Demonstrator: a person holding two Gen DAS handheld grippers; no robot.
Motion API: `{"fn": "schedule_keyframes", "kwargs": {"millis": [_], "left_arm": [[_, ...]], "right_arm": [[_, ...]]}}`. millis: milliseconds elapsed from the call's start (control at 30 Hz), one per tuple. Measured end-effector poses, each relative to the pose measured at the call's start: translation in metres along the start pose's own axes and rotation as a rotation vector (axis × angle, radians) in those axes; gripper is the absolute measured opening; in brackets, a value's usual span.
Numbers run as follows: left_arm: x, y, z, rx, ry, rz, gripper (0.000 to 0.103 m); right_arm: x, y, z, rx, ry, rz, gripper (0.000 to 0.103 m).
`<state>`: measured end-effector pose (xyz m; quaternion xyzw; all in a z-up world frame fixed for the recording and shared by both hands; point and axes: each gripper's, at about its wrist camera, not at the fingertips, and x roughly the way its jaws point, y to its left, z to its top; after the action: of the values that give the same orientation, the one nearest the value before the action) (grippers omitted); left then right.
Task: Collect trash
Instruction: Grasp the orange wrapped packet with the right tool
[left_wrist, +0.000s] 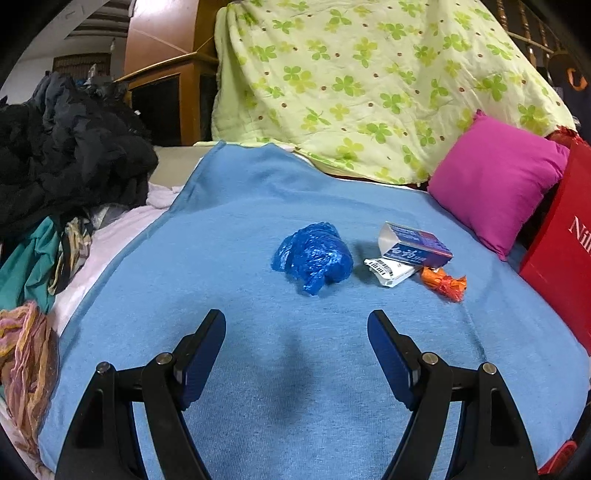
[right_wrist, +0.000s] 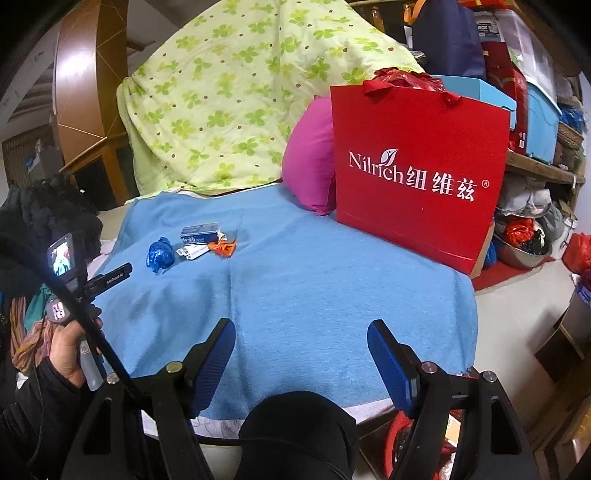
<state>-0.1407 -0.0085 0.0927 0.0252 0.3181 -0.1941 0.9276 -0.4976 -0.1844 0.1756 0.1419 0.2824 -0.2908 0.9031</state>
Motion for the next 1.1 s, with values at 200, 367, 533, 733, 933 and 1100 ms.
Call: {"fn": "schedule_keyframes", "kwargs": {"millis": [200,367,533,733,933,1100], "left_arm": [[0.003,0.005,-0.004,-0.006,0.022,0.010,0.080],[0.012,0.009,-0.007,-0.025,0.052,0.025,0.080],[0.014,0.011,-0.007,-0.034,0.055,0.041,0.080],[0.013,0.019,-0.004,-0.080,0.057,0.032,0.080],[0.016,0.025,-0.008,-0.076,0.077,0.059,0.080],[0.023,0.026,-0.008,-0.092,0.104,0.047,0.080]], "right_arm": [[0.024,0.006,0.007,-0.014,0.027,0.019,0.077],[0.048,0.009,0.013,-0.022,0.057,0.029,0.077],[0.078,0.012,0.025,-0.022,0.080,0.061,0.077],[0.126,0.026,0.034,-0.037,0.123,0.121,0.077],[0.193,0.045,0.052,-0.047,0.182,0.181,0.077],[0.251,0.072,0.075,-0.099,0.218,0.190,0.077]]}}
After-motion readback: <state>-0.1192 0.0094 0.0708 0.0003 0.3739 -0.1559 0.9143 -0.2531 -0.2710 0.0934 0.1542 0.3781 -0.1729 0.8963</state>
